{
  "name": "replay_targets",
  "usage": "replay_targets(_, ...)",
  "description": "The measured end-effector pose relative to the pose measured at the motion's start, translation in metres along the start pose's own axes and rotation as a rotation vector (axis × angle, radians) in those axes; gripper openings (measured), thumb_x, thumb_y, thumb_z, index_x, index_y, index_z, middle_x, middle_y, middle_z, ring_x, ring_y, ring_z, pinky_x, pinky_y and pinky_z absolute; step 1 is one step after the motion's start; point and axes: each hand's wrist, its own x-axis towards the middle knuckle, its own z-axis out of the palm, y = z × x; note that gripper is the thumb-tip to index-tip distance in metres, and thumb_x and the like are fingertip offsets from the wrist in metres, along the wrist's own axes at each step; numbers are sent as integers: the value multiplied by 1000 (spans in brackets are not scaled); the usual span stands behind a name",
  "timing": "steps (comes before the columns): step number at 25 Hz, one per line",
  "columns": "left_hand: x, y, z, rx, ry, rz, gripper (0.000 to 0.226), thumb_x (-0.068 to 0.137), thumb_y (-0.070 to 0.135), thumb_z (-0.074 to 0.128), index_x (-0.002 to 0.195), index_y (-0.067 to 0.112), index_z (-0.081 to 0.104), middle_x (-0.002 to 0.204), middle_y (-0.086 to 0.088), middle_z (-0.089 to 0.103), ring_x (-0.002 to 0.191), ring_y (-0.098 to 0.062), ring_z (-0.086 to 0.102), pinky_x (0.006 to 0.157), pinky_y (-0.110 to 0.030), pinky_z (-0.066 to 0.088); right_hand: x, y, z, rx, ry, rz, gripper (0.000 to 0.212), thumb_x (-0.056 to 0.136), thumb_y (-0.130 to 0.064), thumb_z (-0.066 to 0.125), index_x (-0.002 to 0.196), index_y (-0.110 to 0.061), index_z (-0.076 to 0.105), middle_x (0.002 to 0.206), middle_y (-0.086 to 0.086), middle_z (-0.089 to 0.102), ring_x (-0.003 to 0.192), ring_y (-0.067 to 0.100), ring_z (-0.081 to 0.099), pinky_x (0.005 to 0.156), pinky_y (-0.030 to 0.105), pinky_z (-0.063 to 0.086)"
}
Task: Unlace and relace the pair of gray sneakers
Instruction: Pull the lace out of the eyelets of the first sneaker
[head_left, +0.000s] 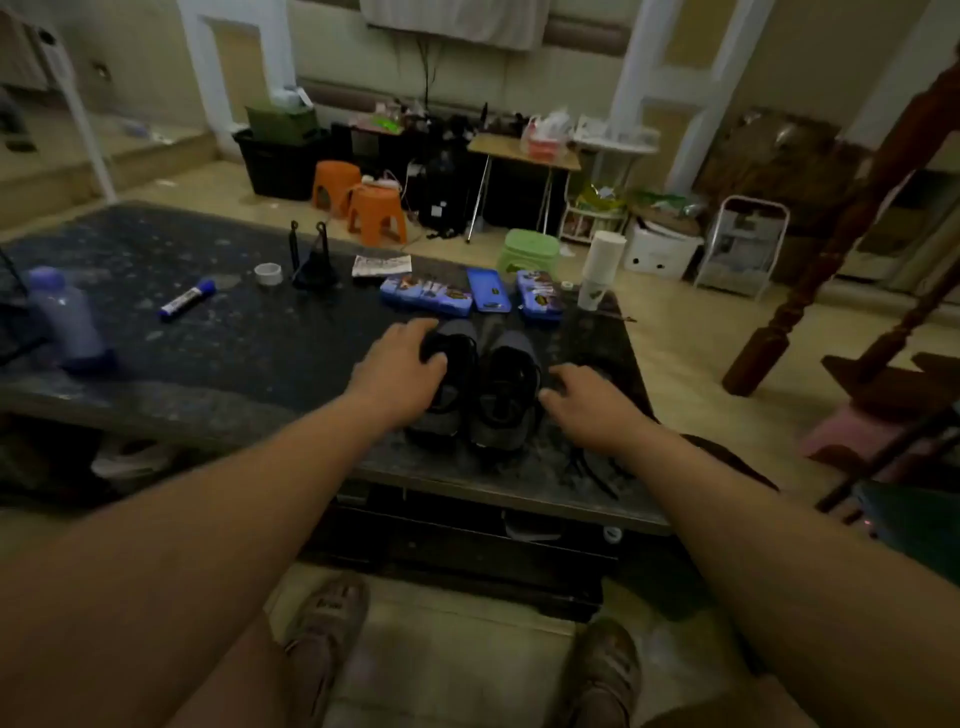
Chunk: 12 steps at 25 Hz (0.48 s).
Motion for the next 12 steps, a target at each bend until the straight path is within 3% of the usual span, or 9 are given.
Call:
replay_targets(2,9,-22,27,-56,-27,-37,54,101,36,59,152,25,43,148,-6,47,133,-30,50,110,-52,45,11,4,26,80,-38,16,61,101,-46,58,155,-27,37,140,7,53,117,27,59,89,35,48)
replay_targets(5,16,-31,62,82,43,60,47,99,37,61,144,27,52,146,1,51,135,-26,47,110,-51,41,23,6,56,156,5,-3,61,93,-59,65,147,-44,39,134,-1,42,107,18,57,90,31,51)
replay_targets(9,54,-16,76,262,75,187,32,96,43,60,126,32,65,127,7,59,123,-24,49,106,-47,37,47,10,67,138,38,7,51,84,-72,66,124,-45,52,134,-6,38,106,15,58,89,32,55)
replay_targets(12,72,-15,74,328,114,249,29,95,43,63,121,32,67,123,8,60,124,-24,46,104,-45,34,45,20,67,134,4,-59,43,85,-70,67,119,-45,54,136,-10,36,109,11,56,89,32,55)
